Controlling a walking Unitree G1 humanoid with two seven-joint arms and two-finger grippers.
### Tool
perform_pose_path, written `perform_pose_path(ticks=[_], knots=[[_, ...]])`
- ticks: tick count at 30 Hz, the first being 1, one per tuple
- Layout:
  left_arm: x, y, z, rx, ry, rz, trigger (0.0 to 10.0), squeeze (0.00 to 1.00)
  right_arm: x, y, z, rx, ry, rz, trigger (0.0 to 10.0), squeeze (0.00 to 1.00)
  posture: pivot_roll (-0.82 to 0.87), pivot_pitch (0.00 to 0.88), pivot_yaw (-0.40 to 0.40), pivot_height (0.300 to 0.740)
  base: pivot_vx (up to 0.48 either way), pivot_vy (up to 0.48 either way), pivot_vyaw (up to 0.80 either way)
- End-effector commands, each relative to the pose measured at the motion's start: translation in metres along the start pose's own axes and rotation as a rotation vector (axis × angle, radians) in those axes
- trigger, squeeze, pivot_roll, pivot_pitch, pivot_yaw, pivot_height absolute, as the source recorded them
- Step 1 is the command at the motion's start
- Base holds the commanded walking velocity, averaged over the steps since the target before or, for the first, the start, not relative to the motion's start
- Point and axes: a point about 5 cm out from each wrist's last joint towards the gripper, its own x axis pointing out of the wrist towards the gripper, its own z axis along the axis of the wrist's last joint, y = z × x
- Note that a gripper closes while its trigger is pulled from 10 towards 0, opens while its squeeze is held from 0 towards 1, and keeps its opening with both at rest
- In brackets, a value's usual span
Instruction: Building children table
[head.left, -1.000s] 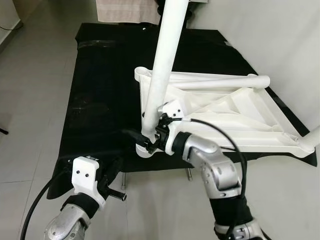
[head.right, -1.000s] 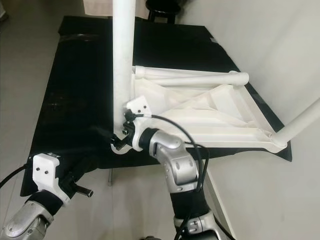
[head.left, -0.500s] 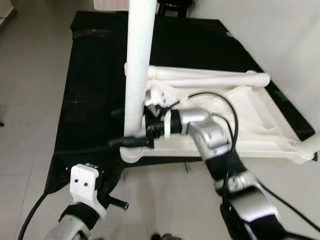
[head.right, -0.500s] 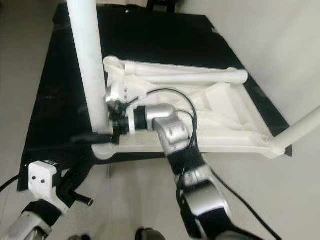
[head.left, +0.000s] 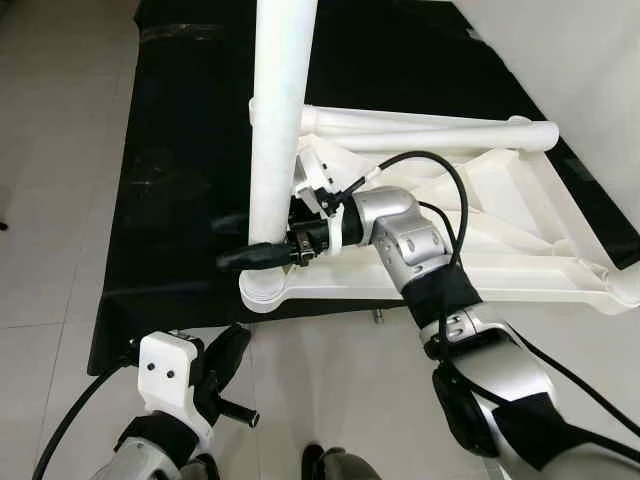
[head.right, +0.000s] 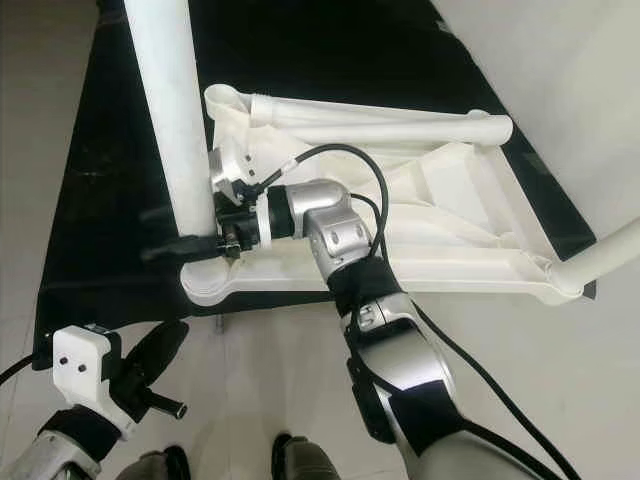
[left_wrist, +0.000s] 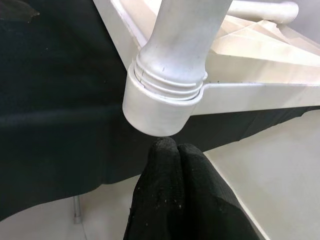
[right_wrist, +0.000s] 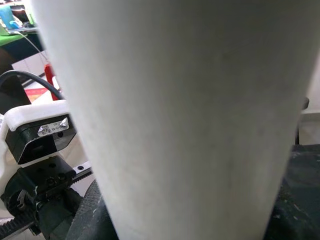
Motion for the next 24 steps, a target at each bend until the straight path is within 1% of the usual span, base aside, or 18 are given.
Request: perform_pose_path(ticks=[1,3,4,6,7,8,10,11,12,13,14,15,16,17,18,20,22,24], knots=[[-0.002,-0.002,-0.002,-0.004,0.023,-0.003,10.0,0.00,-0.010,-0.003,0.000,0.014,-0.013,-0.038,0.0,0.00,-0.06,0.262,-0.156,0.740,0.000,0.000,0.00],[0.000,0.000,-0.003,-0.004,0.023,-0.002,10.0,0.00,-0.024,-0.005,0.000,-0.013,-0.032,-0.141,0.0,0.00,-0.08,0.253,-0.156,0.740,0.000,0.000,0.00],[0.000,0.000,-0.003,-0.004,0.023,-0.002,10.0,0.00,-0.024,-0.005,0.000,-0.013,-0.032,-0.141,0.0,0.00,-0.08,0.253,-0.156,0.740,0.000,0.000,0.00],[0.002,0.002,-0.003,-0.002,0.019,-0.003,10.0,0.00,-0.041,-0.004,-0.002,-0.032,-0.039,-0.297,0.0,0.00,-0.09,0.243,-0.154,0.740,0.000,0.000,0.00],[0.002,0.002,-0.003,-0.002,0.019,-0.003,10.0,0.00,-0.041,-0.004,-0.002,-0.032,-0.039,-0.297,0.0,0.00,-0.09,0.243,-0.154,0.740,0.000,0.000,0.00],[0.002,0.003,-0.003,0.000,0.017,-0.004,10.0,0.00,-0.047,-0.005,-0.007,-0.007,-0.031,-0.447,0.0,0.00,-0.10,0.234,-0.156,0.740,0.000,0.000,0.00],[0.002,0.003,-0.003,0.000,0.017,-0.004,10.0,0.00,-0.047,-0.005,-0.007,-0.007,-0.031,-0.447,0.0,0.00,-0.10,0.234,-0.156,0.740,0.000,0.000,0.00],[0.003,0.005,-0.003,0.003,0.016,-0.005,10.0,0.00,-0.053,-0.009,-0.021,-0.011,0.053,-0.775,0.0,0.00,-0.11,0.227,-0.155,0.740,0.000,0.000,0.00],[0.006,0.007,-0.003,0.006,0.014,-0.007,10.0,0.00,-0.054,0.004,-0.043,0.083,0.110,-1.056,0.0,0.00,-0.13,0.214,-0.144,0.740,0.000,0.000,0.00],[0.006,0.007,-0.003,0.006,0.014,-0.007,10.0,0.00,-0.054,0.004,-0.043,0.083,0.110,-1.056,0.0,0.00,-0.13,0.214,-0.144,0.740,0.000,0.000,0.00],[0.009,0.009,-0.003,0.012,0.011,-0.010,10.0,0.00,-0.050,0.026,-0.060,0.129,0.168,-1.227,0.0,0.00,-0.13,0.213,-0.135,0.740,0.000,0.000,0.00],[0.009,0.009,-0.003,0.012,0.011,-0.010,10.0,0.00,-0.050,0.026,-0.060,0.129,0.168,-1.227,0.0,0.00,-0.13,0.213,-0.135,0.740,0.000,0.000,0.00],[0.011,0.011,-0.004,0.020,0.010,-0.013,10.0,0.00,-0.037,0.046,-0.070,0.186,0.191,-1.291,0.0,0.00,-0.15,0.192,-0.125,0.740,0.000,0.000,0.00],[0.011,0.011,-0.004,0.020,0.010,-0.013,10.0,0.00,-0.037,0.046,-0.070,0.186,0.191,-1.291,0.0,0.00,-0.15,0.192,-0.125,0.740,0.000,0.000,0.00],[0.014,0.014,-0.006,0.023,0.010,-0.013,10.0,0.00,-0.022,0.056,-0.071,0.224,0.177,-1.266,0.0,0.00,-0.15,0.170,-0.123,0.740,0.000,0.000,0.00],[0.018,0.017,-0.008,0.024,0.011,-0.015,10.0,0.00,0.002,0.058,-0.069,0.238,0.138,-1.199,0.0,0.00,-0.15,0.157,-0.126,0.740,0.000,0.000,0.00],[0.018,0.017,-0.008,0.024,0.011,-0.015,10.0,0.00,0.002,0.058,-0.069,0.238,0.138,-1.199,0.0,0.00,-0.15,0.157,-0.126,0.740,0.000,0.000,0.00],[0.020,0.018,-0.009,0.028,0.008,-0.011,10.0,0.00,0.014,0.056,-0.067,0.270,0.104,-1.164,0.0,0.00,-0.14,0.145,-0.131,0.740,0.000,0.000,0.00]])
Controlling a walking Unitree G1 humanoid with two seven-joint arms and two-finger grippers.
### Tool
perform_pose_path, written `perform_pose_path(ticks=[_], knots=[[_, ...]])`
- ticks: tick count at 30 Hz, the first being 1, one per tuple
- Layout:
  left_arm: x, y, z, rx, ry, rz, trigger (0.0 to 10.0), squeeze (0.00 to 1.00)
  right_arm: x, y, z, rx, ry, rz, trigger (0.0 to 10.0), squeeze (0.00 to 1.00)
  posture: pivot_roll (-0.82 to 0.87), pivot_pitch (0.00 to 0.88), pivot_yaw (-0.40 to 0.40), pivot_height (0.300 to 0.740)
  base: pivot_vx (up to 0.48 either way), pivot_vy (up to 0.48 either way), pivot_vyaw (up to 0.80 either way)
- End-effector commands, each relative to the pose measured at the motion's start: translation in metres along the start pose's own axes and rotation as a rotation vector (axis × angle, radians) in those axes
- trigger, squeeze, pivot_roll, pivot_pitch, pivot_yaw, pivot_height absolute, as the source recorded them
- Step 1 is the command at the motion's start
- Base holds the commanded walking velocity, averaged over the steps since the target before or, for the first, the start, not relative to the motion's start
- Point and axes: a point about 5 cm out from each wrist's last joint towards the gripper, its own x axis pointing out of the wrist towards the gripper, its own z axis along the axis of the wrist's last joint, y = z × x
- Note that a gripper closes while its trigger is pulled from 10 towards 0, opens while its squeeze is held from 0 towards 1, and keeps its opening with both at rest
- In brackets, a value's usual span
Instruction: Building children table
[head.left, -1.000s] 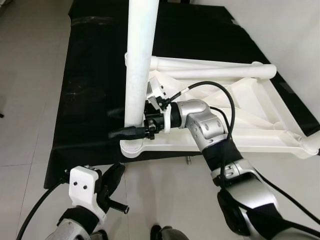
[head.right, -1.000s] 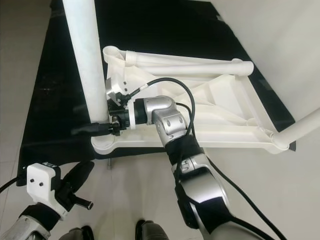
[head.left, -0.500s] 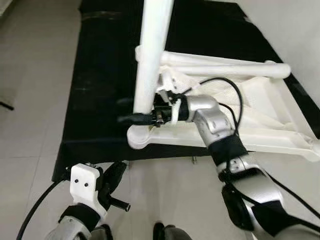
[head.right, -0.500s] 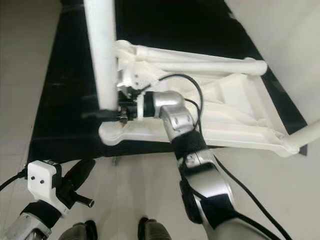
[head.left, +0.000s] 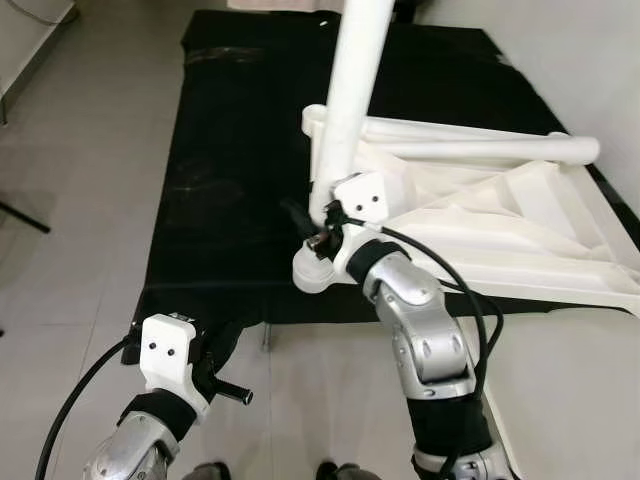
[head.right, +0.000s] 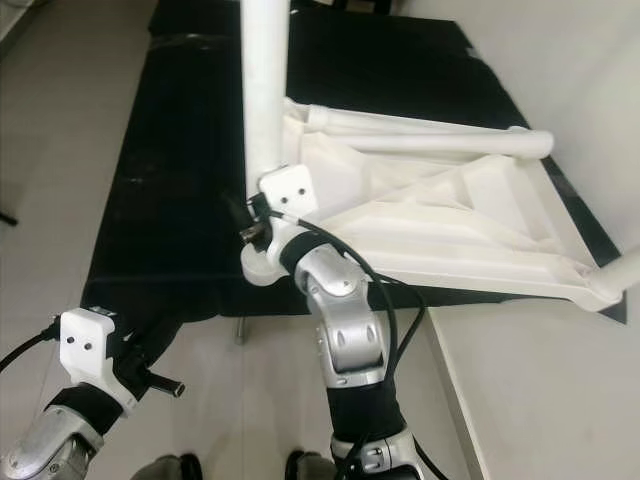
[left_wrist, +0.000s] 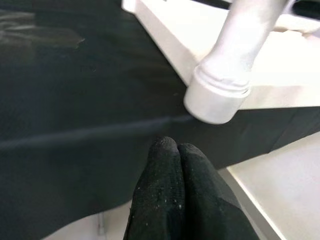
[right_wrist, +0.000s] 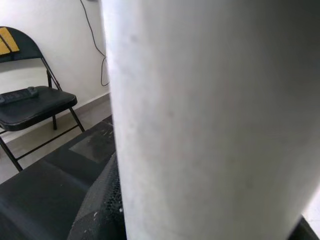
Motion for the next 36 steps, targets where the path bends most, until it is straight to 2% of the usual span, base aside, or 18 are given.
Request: perform_pose_path(ticks=[1,5,6,7,8,12,13,14,15,16,19,20,23,27,33,34,35,36], knots=[[-0.001,0.001,-0.006,-0.004,0.024,-0.007,10.0,0.00,0.001,0.028,-0.036,0.157,0.159,-0.003,0.0,0.00,-0.14,0.145,-0.131,0.740,0.000,0.000,0.00],[-0.001,0.002,-0.006,0.000,0.014,0.013,10.0,0.00,0.000,0.036,-0.035,0.184,0.178,0.025,0.0,0.00,-0.15,0.145,-0.132,0.740,0.000,0.000,0.00],[-0.001,0.002,-0.006,0.000,0.011,0.016,10.0,0.00,-0.003,0.039,-0.032,0.183,0.183,0.019,10.0,0.00,-0.15,0.148,-0.139,0.740,0.000,0.000,0.00],[-0.001,0.002,-0.006,0.000,0.011,0.016,10.0,0.00,-0.003,0.039,-0.032,0.183,0.183,0.019,10.0,0.00,-0.15,0.148,-0.139,0.740,0.000,0.000,0.00],[-0.001,0.002,-0.005,-0.002,0.008,0.013,10.0,0.00,-0.004,0.043,-0.024,0.230,0.153,0.111,10.0,1.00,-0.15,0.155,-0.142,0.740,0.000,0.000,0.00],[-0.001,0.000,-0.005,-0.006,0.005,0.004,10.0,0.00,-0.001,0.041,0.001,0.263,0.026,0.326,10.0,1.00,-0.15,0.163,-0.145,0.740,0.000,0.000,0.00],[-0.001,0.000,-0.005,-0.006,0.005,0.004,10.0,0.00,-0.001,0.041,0.001,0.263,0.026,0.326,10.0,1.00,-0.15,0.163,-0.145,0.740,0.000,0.000,0.00],[-0.001,-0.002,-0.004,-0.008,0.003,0.002,10.0,0.00,0.002,0.035,0.010,0.222,-0.016,0.446,10.0,1.00,-0.14,0.177,-0.154,0.740,0.000,0.000,0.00],[-0.001,-0.002,-0.004,-0.008,0.003,0.002,10.0,0.00,0.002,0.035,0.010,0.222,-0.016,0.446,10.0,1.00,-0.14,0.177,-0.154,0.740,0.000,0.000,0.00],[-0.002,-0.003,-0.003,-0.009,0.003,0.001,10.0,0.00,0.005,0.028,0.019,0.140,-0.060,0.584,10.0,1.00,-0.13,0.183,-0.158,0.740,0.000,0.000,0.00],[-0.003,-0.004,-0.003,-0.010,0.001,0.000,10.0,0.00,0.005,0.023,0.024,0.083,-0.079,0.671,10.0,1.00,-0.13,0.186,-0.158,0.740,0.000,0.000,0.00],[-0.006,-0.006,-0.001,-0.013,-0.001,0.000,10.0,0.00,0.009,0.016,0.030,0.006,-0.084,0.797,10.0,0.00,-0.12,0.206,-0.161,0.740,0.000,0.000,0.00],[-0.010,-0.009,0.000,-0.018,0.002,0.002,10.0,0.00,0.016,0.011,0.033,-0.067,-0.074,0.935,10.0,0.00,-0.11,0.222,-0.163,0.740,0.000,0.000,0.00],[-0.015,-0.013,0.001,-0.024,0.011,-0.001,10.0,0.00,0.021,0.008,0.038,-0.088,-0.057,1.050,10.0,0.00,-0.08,0.252,-0.162,0.740,0.000,0.000,0.00],[-0.021,-0.017,0.002,-0.031,0.025,-0.004,10.0,0.00,0.027,0.005,0.044,-0.089,-0.043,1.135,10.0,0.00,-0.06,0.275,-0.160,0.740,0.000,0.000,0.00],[-0.023,-0.018,0.002,-0.034,0.032,-0.005,10.0,0.00,0.031,0.003,0.046,-0.088,-0.043,1.153,7.3,0.00,-0.05,0.284,-0.159,0.740,0.000,0.000,0.00],[-0.023,-0.018,0.002,-0.034,0.032,-0.005,10.0,0.00,0.031,0.003,0.046,-0.088,-0.043,1.153,7.3,0.00,-0.05,0.284,-0.159,0.740,0.000,0.000,0.00],[-0.025,-0.019,0.002,-0.036,0.038,-0.005,10.0,0.00,0.036,0.001,0.049,-0.093,-0.047,1.160,0.0,0.00,-0.05,0.290,-0.157,0.740,0.000,0.000,0.00]])
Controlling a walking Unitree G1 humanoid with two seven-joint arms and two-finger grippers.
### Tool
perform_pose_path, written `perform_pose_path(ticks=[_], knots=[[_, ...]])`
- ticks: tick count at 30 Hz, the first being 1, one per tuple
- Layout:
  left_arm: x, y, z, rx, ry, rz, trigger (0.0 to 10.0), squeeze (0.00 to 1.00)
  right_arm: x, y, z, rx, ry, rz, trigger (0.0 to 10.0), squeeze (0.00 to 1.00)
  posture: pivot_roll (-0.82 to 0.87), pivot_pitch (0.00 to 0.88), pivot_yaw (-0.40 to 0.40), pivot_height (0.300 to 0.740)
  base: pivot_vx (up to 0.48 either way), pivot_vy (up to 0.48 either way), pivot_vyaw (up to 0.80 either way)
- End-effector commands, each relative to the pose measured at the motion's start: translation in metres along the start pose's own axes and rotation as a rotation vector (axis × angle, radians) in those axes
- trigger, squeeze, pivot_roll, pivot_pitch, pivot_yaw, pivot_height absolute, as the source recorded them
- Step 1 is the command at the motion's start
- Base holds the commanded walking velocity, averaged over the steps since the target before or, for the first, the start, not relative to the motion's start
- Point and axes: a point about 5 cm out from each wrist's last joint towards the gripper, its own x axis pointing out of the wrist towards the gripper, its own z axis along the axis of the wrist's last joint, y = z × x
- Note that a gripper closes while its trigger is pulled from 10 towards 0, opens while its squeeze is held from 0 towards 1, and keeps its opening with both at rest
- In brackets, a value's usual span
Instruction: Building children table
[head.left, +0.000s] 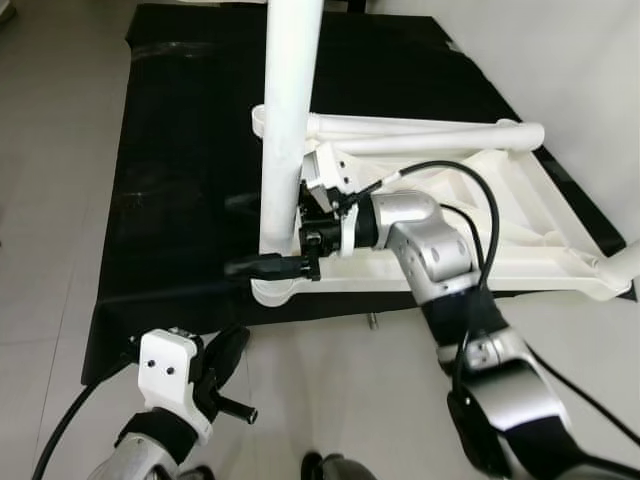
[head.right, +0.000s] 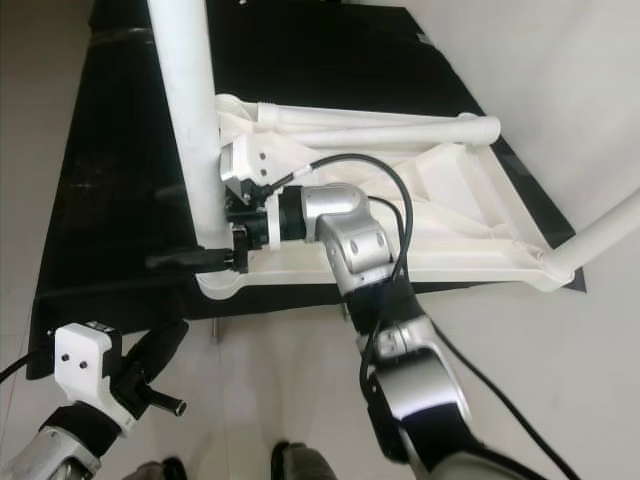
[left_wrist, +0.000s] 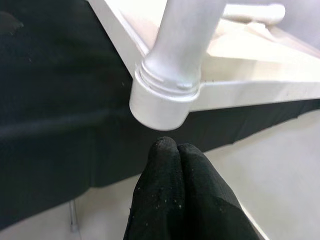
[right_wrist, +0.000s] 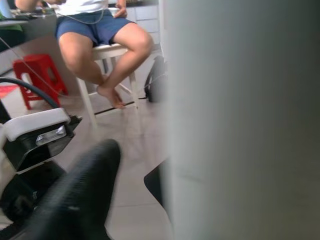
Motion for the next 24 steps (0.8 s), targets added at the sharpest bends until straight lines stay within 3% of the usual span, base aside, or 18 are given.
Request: perform_pose_path(ticks=[1,11,13,15,16,19,22,23,24], knots=[[-0.004,-0.004,-0.002,-0.012,0.026,-0.006,10.0,0.00,0.007,-0.001,-0.002,-0.002,0.005,0.046,0.0,0.00,-0.04,0.294,-0.156,0.740,0.000,0.000,0.00],[-0.006,-0.006,-0.002,-0.017,0.039,-0.004,10.0,0.00,-0.007,-0.009,-0.003,-0.025,-0.001,0.061,0.0,0.00,-0.05,0.287,-0.150,0.740,0.000,0.000,0.00],[-0.005,-0.005,-0.002,-0.017,0.040,-0.004,10.0,0.00,-0.014,-0.010,-0.004,-0.031,-0.001,0.036,0.0,0.00,-0.06,0.278,-0.149,0.740,0.000,0.000,0.00],[-0.004,-0.004,-0.002,-0.016,0.038,-0.006,10.0,0.00,-0.033,-0.009,-0.002,-0.061,-0.006,-0.051,0.0,0.00,-0.07,0.268,-0.149,0.740,0.000,0.000,0.00],[-0.004,-0.004,-0.002,-0.016,0.038,-0.006,10.0,0.00,-0.033,-0.009,-0.002,-0.061,-0.006,-0.051,0.0,0.00,-0.07,0.268,-0.149,0.740,0.000,0.000,0.00],[0.000,0.001,-0.003,-0.010,0.032,-0.009,10.0,0.00,-0.066,0.002,-0.003,-0.069,-0.004,-0.313,0.0,0.00,-0.10,0.249,-0.153,0.740,0.000,0.000,0.00],[0.001,0.001,-0.003,-0.009,0.031,-0.009,10.0,0.00,-0.069,0.004,-0.005,-0.065,-0.006,-0.348,0.0,0.00,-0.10,0.249,-0.153,0.740,0.000,0.000,0.00],[0.002,0.004,-0.004,-0.005,0.030,-0.009,10.0,0.00,-0.060,0.009,-0.020,0.035,-0.013,-0.582,0.0,0.00,-0.13,0.228,-0.145,0.740,0.000,0.000,0.00],[0.005,0.008,-0.004,0.000,0.029,-0.009,10.0,0.00,-0.061,0.024,-0.051,0.099,0.154,-0.967,0.0,0.00,-0.15,0.219,-0.134,0.740,0.000,0.000,0.00]])
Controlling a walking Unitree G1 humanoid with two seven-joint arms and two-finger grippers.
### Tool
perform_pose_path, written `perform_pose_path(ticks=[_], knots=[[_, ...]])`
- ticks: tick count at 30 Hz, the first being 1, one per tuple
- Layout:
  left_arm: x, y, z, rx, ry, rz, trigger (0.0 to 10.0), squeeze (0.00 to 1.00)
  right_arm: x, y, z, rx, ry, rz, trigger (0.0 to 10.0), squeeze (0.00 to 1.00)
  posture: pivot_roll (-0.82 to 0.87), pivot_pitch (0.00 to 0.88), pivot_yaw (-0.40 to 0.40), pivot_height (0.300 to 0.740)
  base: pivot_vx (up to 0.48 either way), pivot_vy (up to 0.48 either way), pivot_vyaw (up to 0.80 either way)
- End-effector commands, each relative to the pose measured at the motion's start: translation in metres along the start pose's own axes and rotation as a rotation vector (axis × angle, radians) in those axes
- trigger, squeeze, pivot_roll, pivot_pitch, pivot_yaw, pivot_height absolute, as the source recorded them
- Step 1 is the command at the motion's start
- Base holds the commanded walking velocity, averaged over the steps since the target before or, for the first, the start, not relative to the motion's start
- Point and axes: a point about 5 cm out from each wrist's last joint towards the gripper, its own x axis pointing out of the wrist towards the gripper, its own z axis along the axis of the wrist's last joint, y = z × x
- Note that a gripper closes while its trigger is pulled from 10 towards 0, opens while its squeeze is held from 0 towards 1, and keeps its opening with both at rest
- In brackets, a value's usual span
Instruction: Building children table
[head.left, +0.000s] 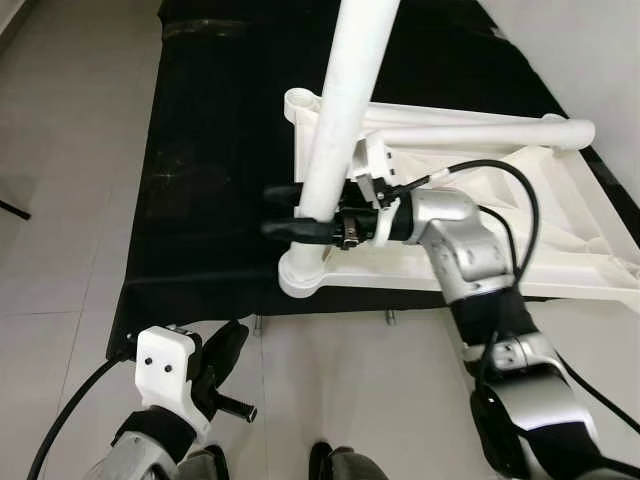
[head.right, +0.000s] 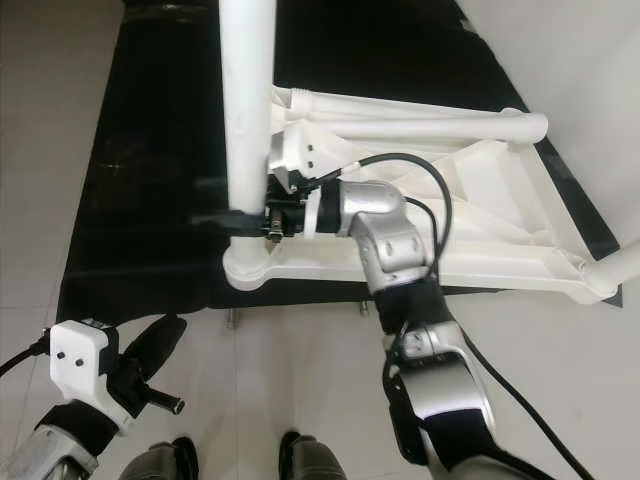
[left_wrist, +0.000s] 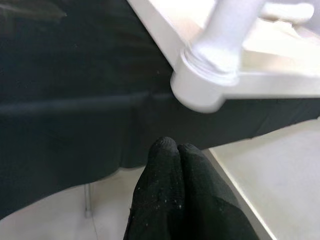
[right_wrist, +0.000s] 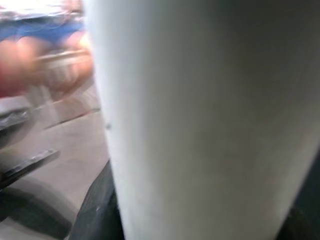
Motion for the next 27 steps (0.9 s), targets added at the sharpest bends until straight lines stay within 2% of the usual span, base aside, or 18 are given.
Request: perform_pose_path(ticks=[1,2,3,4,5,7,10,13,14,16,17,18,19,22,23,24,25,27], knots=[[0.001,0.004,-0.005,-0.009,0.021,-0.012,10.0,0.00,-0.039,0.001,-0.046,-0.002,0.324,-0.667,0.0,0.00,-0.15,0.219,-0.134,0.740,0.000,0.000,0.00],[0.001,0.004,-0.005,-0.009,0.021,-0.012,10.0,0.00,-0.039,0.001,-0.046,-0.002,0.324,-0.667,0.0,0.00,-0.15,0.219,-0.134,0.740,0.000,0.000,0.00],[0.004,0.006,-0.005,-0.004,0.018,-0.014,10.0,0.00,-0.042,0.027,-0.061,0.039,0.382,-0.696,0.0,0.00,-0.14,0.210,-0.122,0.740,0.000,0.000,0.00],[0.004,0.006,-0.005,-0.004,0.018,-0.014,10.0,0.00,-0.042,0.027,-0.061,0.039,0.382,-0.696,0.0,0.00,-0.14,0.210,-0.122,0.740,0.000,0.000,0.00],[0.010,0.011,-0.008,0.004,0.021,-0.018,10.0,0.00,-0.022,0.061,-0.073,0.110,0.346,-0.523,0.0,0.00,-0.13,0.162,-0.113,0.740,0.000,0.000,0.00],[0.010,0.011,-0.008,0.004,0.021,-0.018,10.0,0.00,-0.022,0.061,-0.073,0.110,0.346,-0.523,0.0,0.00,-0.13,0.162,-0.113,0.740,0.000,0.000,0.00],[0.014,0.017,-0.011,0.007,0.021,-0.008,10.0,0.00,-0.007,0.062,-0.075,0.139,0.312,-0.497,0.0,0.00,-0.13,0.145,-0.113,0.740,0.000,0.000,0.00],[0.014,0.018,-0.011,0.009,0.018,0.000,10.0,0.00,-0.004,0.063,-0.076,0.150,0.312,-0.492,0.0,0.00,-0.13,0.141,-0.113,0.740,0.000,0.000,0.00],[0.014,0.019,-0.011,0.011,0.014,0.015,10.0,0.00,-0.002,0.064,-0.076,0.160,0.316,-0.482,10.0,0.00,-0.13,0.140,-0.113,0.740,0.000,0.000,0.00],[0.014,0.019,-0.011,0.011,0.014,0.015,10.0,0.00,-0.002,0.064,-0.076,0.160,0.316,-0.482,10.0,0.00,-0.13,0.140,-0.113,0.740,0.000,0.000,0.00],[0.014,0.020,-0.011,0.012,0.010,0.023,10.0,0.00,0.001,0.066,-0.073,0.194,0.287,-0.441,10.0,0.00,-0.14,0.141,-0.111,0.740,0.000,0.000,0.00],[0.014,0.021,-0.011,0.011,0.008,0.021,10.0,0.00,0.008,0.069,-0.062,0.241,0.227,-0.368,10.0,1.00,-0.14,0.143,-0.114,0.740,0.000,0.000,0.00],[0.015,0.020,-0.011,0.008,0.008,0.015,10.0,0.00,0.013,0.069,-0.050,0.266,0.159,-0.303,10.0,1.00,-0.14,0.147,-0.114,0.740,0.000,0.000,0.00],[0.015,0.020,-0.011,0.007,0.008,0.009,10.0,0.00,0.017,0.068,-0.040,0.277,0.102,-0.242,10.0,1.00,-0.14,0.149,-0.114,0.740,0.000,0.000,0.00],[0.015,0.018,-0.010,0.002,0.007,0.001,10.0,0.00,0.018,0.062,-0.020,0.178,0.029,0.011,10.0,1.00,-0.13,0.163,-0.116,0.740,0.000,0.000,0.00],[0.015,0.018,-0.010,0.002,0.007,0.001,10.0,0.00,0.018,0.062,-0.020,0.178,0.029,0.011,10.0,1.00,-0.13,0.163,-0.116,0.740,0.000,0.000,0.00],[0.015,0.017,-0.010,0.000,0.005,-0.001,10.0,0.00,0.017,0.060,-0.017,0.135,0.026,0.106,10.0,1.00,-0.13,0.165,-0.117,0.740,0.000,0.000,0.00],[0.014,0.017,-0.010,-0.001,0.004,-0.003,10.0,0.00,0.016,0.058,-0.015,0.110,0.028,0.158,10.0,1.00,-0.13,0.166,-0.117,0.740,0.000,0.000,0.00]])
